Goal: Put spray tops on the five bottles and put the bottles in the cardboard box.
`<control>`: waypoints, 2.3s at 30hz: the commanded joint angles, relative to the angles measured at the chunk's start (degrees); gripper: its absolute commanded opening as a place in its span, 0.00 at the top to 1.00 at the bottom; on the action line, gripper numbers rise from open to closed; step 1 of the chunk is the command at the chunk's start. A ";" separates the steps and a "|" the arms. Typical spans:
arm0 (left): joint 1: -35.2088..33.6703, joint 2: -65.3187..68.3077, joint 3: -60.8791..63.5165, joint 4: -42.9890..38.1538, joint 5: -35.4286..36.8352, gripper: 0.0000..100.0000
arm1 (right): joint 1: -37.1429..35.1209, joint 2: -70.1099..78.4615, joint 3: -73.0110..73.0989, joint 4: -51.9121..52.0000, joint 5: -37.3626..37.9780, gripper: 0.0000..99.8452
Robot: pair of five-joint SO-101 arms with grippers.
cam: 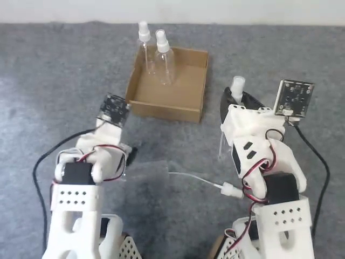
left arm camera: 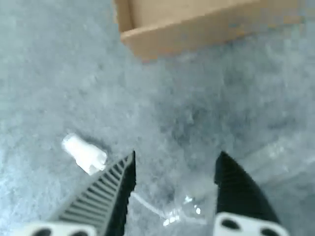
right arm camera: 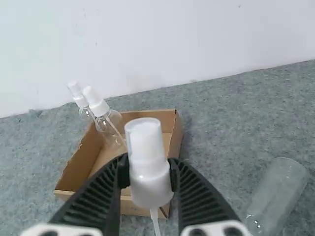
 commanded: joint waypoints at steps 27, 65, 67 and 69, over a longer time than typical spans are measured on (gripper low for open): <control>-5.98 30.24 -4.88 -3.16 -16.44 0.78 | 0.75 -1.54 -0.35 -1.36 -0.53 0.99; 1.49 45.36 -33.10 2.46 -23.21 0.69 | 0.66 -1.54 -0.26 -1.45 -0.26 0.99; 2.02 49.67 -35.65 2.46 -23.21 0.69 | 0.66 -1.54 -0.26 -1.45 -0.26 0.99; 2.11 54.33 -38.64 2.90 -23.21 0.69 | 0.66 -1.54 -0.26 -1.45 -0.26 0.99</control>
